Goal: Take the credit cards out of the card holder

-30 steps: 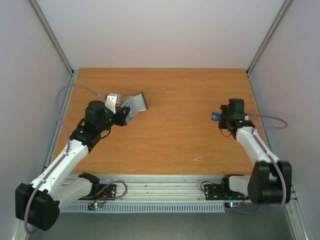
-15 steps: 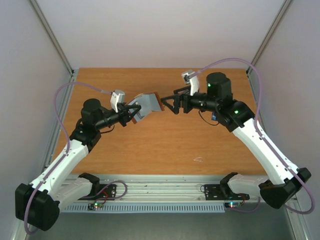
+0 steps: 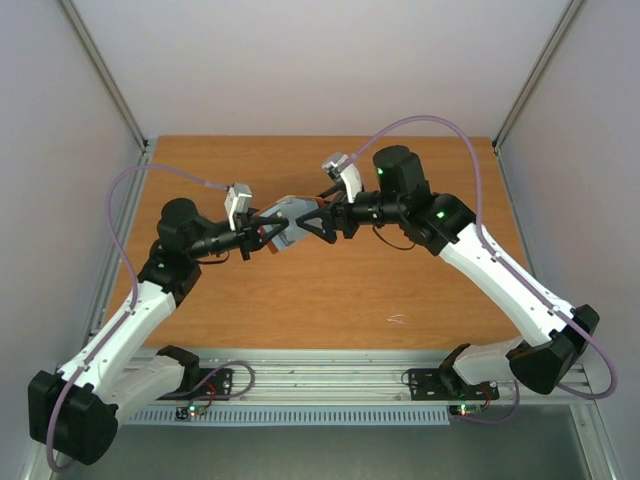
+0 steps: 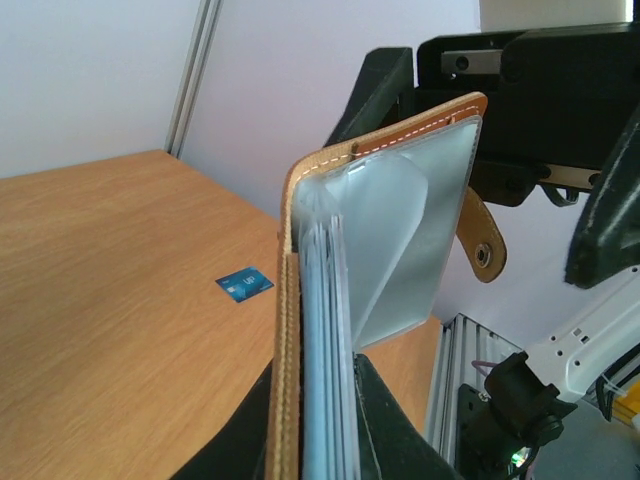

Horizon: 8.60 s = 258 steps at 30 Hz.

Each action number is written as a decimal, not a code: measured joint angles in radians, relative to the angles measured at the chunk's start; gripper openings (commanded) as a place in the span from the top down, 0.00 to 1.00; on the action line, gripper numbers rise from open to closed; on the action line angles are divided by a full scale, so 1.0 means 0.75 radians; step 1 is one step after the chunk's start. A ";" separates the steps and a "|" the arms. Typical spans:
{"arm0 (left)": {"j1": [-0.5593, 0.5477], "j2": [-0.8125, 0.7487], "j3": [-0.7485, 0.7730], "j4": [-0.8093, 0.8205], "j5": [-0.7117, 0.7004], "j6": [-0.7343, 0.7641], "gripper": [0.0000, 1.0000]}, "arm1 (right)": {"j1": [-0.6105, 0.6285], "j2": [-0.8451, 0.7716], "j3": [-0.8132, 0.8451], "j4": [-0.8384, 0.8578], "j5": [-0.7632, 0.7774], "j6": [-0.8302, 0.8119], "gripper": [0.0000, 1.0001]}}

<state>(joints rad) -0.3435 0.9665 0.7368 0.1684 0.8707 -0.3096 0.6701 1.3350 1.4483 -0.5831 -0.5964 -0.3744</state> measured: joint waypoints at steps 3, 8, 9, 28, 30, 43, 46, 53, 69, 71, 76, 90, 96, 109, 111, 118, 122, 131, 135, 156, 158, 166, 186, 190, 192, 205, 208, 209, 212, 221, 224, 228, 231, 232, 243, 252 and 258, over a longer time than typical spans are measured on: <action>-0.007 -0.005 0.000 0.001 0.007 0.001 1.00 | 0.045 0.040 0.025 0.038 0.063 0.018 0.35; -0.015 -0.024 0.000 0.002 0.011 0.005 1.00 | 0.064 0.077 0.027 0.060 0.148 0.065 0.92; -0.016 -0.024 0.000 0.002 0.011 0.005 1.00 | 0.063 0.077 0.027 0.060 0.155 0.075 0.98; -0.075 -0.095 0.005 0.012 -0.002 -0.023 0.59 | -0.013 -0.070 -0.047 0.040 0.052 0.110 0.99; -0.075 -0.121 0.005 0.015 -0.012 -0.030 0.59 | -0.036 -0.100 -0.067 0.047 0.007 0.119 0.99; -0.081 -0.179 -0.008 0.043 -0.032 -0.030 0.60 | -0.048 -0.135 -0.068 0.115 -0.173 0.179 0.99; -0.092 -0.161 -0.009 0.051 -0.029 -0.031 0.82 | -0.048 -0.109 -0.074 0.157 -0.202 0.205 0.99; -0.104 -0.135 -0.024 0.049 -0.053 -0.035 1.00 | -0.058 -0.110 -0.148 0.233 -0.200 0.219 0.70; -0.105 0.110 0.022 -0.699 -1.254 0.812 1.00 | 0.005 -0.008 -0.058 -0.218 0.441 0.148 0.58; -0.103 0.110 0.045 -0.744 -1.235 0.867 1.00 | 0.062 0.006 -0.075 -0.128 0.326 0.150 0.58; -0.104 0.108 0.171 -0.788 -0.905 0.687 1.00 | 0.094 0.094 -0.063 0.073 0.240 0.255 0.56; -0.098 0.067 0.170 -0.633 -0.531 0.232 1.00 | 0.139 0.356 0.091 0.076 0.446 0.497 0.36; -0.081 0.051 0.134 -0.570 -0.465 0.173 1.00 | 0.149 0.344 0.099 0.060 0.481 0.534 0.71; -0.089 -0.025 0.131 -0.516 -0.371 0.117 1.00 | 0.040 0.138 -0.068 0.042 0.542 0.442 0.64; -0.090 -0.024 0.132 -0.530 -0.409 0.119 1.00 | 0.023 0.137 -0.067 -0.006 0.574 0.415 0.61; -0.107 0.004 0.135 -0.693 -0.827 0.341 1.00 | 0.012 0.143 -0.053 -0.195 0.653 0.328 0.60; -0.111 0.040 0.135 -0.763 -1.073 0.597 1.00 | 0.039 0.135 -0.054 -0.172 0.551 0.280 0.60; -0.113 0.043 0.135 -0.783 -1.258 0.910 1.00 | 0.104 0.091 -0.288 0.576 0.026 0.513 0.67; -0.114 0.042 0.143 -0.790 -1.222 0.879 1.00 | 0.102 0.164 -0.288 0.803 0.029 0.660 0.73; -0.120 0.040 0.181 -0.796 -0.946 0.285 1.00 | 0.142 0.430 -0.161 0.990 0.094 1.026 0.88; -0.120 0.042 0.182 -0.792 -0.947 0.270 1.00 | 0.148 0.431 -0.142 0.964 0.092 1.026 0.90; -0.120 0.056 0.181 -0.734 -0.956 0.206 1.00 | 0.152 0.504 -0.028 0.807 0.095 1.035 0.93; -0.105 0.061 0.156 -0.584 -0.754 0.095 1.00 | 0.123 0.416 -0.023 0.294 0.319 0.687 0.83; -0.102 0.026 0.127 -0.488 -0.574 0.063 1.00 | 0.048 0.264 -0.122 0.312 0.180 0.551 0.81; -0.102 0.012 0.112 -0.409 -0.475 0.053 1.00 | 0.011 0.207 -0.132 0.306 0.128 0.492 0.81; -0.072 -0.006 0.036 -0.006 0.000 -0.115 1.00 | -0.070 0.027 -0.101 0.114 -0.204 0.182 0.75; -0.064 -0.006 0.024 0.065 0.071 -0.155 1.00 | -0.071 0.003 -0.099 0.082 -0.253 0.147 0.81; -0.062 -0.006 0.023 0.088 0.094 -0.169 1.00 | -0.071 -0.004 -0.099 0.077 -0.277 0.141 0.83; -0.058 -0.006 0.023 0.136 0.141 -0.190 1.00 | -0.077 -0.011 -0.096 0.078 -0.342 0.133 0.86; -0.055 -0.006 0.023 0.172 0.186 -0.207 1.00 | -0.080 -0.012 -0.094 0.081 -0.403 0.128 0.99; -0.051 -0.007 0.023 0.172 0.186 -0.207 0.92 | -0.079 -0.012 -0.092 0.087 -0.404 0.123 0.99; -0.051 -0.009 0.023 0.176 0.186 -0.205 0.85 | -0.079 -0.026 -0.103 0.100 -0.403 0.118 0.99; -0.057 -0.014 0.023 0.189 0.188 -0.203 0.83 | -0.079 -0.040 -0.104 0.102 -0.404 0.113 0.99; -0.059 -0.015 0.023 0.194 0.192 -0.201 0.82 | -0.079 -0.043 -0.105 0.101 -0.405 0.113 0.99; -0.066 -0.017 0.023 0.223 0.218 -0.199 0.89 | -0.124 -0.105 -0.113 0.070 -0.408 0.098 0.99; -0.067 -0.017 0.023 0.230 0.230 -0.200 1.00 | -0.133 -0.106 -0.113 0.047 -0.446 0.080 0.93; -0.066 -0.018 0.023 0.227 0.231 -0.198 1.00 | -0.133 -0.100 -0.138 0.091 -0.467 0.116 0.90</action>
<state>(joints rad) -0.3931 0.9531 0.7540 0.3389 1.0439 -0.4583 0.5705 1.2602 1.3449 -0.5148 -0.9470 -0.2871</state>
